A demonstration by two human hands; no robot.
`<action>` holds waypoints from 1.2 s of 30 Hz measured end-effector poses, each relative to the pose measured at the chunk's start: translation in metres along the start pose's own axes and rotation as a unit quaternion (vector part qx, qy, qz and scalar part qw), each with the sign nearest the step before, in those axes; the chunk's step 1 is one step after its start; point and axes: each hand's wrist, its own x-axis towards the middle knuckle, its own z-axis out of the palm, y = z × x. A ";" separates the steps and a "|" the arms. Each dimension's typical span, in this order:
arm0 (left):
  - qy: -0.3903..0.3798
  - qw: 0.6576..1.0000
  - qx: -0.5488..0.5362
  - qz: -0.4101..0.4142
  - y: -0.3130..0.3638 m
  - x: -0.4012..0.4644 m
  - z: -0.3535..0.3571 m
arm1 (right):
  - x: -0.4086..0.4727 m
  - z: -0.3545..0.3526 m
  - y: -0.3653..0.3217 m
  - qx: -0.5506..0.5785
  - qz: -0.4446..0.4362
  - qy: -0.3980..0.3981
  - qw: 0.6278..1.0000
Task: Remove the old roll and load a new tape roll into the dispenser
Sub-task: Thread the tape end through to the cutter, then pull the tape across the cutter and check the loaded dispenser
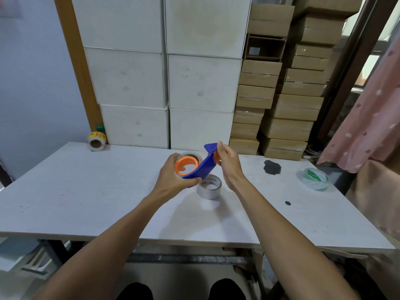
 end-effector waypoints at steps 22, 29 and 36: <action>-0.040 0.999 0.000 0.029 0.008 -0.007 -0.002 | 0.000 0.001 -0.009 -0.030 0.087 0.005 0.996; -0.048 0.998 0.009 0.031 0.007 -0.007 -0.001 | -0.001 0.002 -0.007 -0.057 0.088 0.017 0.994; -0.045 0.998 0.006 0.037 0.005 -0.005 -0.002 | -0.003 0.003 -0.008 -0.019 0.078 0.019 0.997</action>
